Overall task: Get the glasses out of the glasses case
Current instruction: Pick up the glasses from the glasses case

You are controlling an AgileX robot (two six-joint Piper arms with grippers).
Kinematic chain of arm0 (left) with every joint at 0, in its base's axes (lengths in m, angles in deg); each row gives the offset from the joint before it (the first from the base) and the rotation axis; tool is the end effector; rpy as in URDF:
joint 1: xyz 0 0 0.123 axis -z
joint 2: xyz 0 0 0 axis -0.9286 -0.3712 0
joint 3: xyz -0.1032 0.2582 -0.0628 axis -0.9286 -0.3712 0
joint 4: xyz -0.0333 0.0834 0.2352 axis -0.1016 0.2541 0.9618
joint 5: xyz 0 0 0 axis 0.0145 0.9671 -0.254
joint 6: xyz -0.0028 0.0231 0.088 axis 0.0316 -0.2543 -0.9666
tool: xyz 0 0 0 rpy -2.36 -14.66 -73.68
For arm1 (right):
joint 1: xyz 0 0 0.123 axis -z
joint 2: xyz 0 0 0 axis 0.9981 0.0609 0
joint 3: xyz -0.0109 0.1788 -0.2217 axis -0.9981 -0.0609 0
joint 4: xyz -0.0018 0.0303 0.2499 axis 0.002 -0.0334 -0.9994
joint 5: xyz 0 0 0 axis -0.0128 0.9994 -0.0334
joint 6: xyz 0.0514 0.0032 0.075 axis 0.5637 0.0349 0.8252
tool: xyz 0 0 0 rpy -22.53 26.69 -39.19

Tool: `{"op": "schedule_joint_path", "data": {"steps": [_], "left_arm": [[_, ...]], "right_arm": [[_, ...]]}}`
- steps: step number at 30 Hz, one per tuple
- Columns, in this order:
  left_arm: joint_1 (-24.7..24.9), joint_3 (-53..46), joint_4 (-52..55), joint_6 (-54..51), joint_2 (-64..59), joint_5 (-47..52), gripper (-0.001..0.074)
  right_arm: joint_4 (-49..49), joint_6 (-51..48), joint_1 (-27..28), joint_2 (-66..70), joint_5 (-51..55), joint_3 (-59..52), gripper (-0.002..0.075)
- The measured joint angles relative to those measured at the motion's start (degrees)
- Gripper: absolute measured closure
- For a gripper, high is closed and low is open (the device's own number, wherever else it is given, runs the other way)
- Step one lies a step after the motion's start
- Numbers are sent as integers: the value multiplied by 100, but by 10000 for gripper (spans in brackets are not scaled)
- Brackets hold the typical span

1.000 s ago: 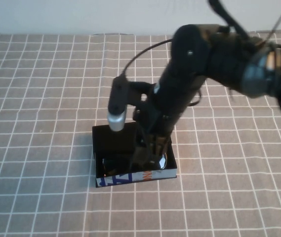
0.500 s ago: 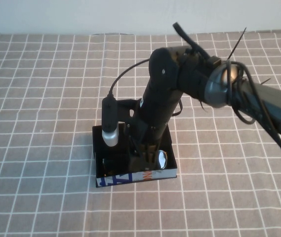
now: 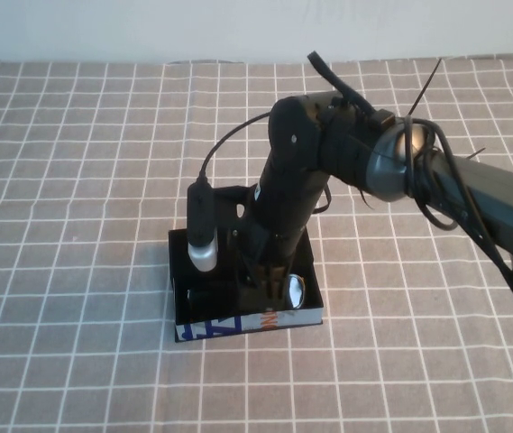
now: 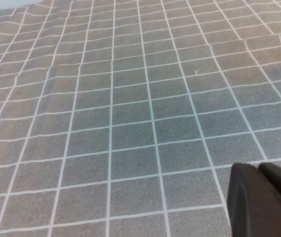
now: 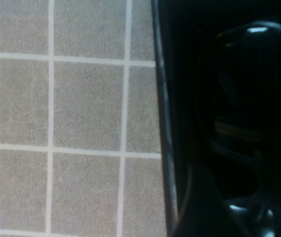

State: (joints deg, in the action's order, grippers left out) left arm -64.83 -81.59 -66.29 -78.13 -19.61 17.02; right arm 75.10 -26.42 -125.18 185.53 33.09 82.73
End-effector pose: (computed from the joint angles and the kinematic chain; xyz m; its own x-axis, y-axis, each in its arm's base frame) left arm 0.0524 -0.0020 0.1739 -0.2739 0.1290 -0.9531 0.0792 0.9906 0.1113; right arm 0.3547 0.3067 0.2133 0.1012 -0.9561 -0.2749 -0.9941 -0.0865 -0.0652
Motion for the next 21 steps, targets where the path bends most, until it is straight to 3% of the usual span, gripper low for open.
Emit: {"op": "schedule_joint_path", "data": {"steps": [12, 14, 19, 21], "left_arm": [[0, 0, 0, 0, 0, 0, 739], [0, 0, 0, 0, 0, 0, 739], [0, 0, 0, 0, 0, 0, 739], [0, 0, 0, 0, 0, 0, 740]], "right_arm": [[19, 0, 0, 194, 83, 9, 402], [56, 0, 0, 194, 94, 9, 438], [191, 0, 0, 194, 217, 51, 659], [248, 90, 0, 157, 229, 154, 664]]}}
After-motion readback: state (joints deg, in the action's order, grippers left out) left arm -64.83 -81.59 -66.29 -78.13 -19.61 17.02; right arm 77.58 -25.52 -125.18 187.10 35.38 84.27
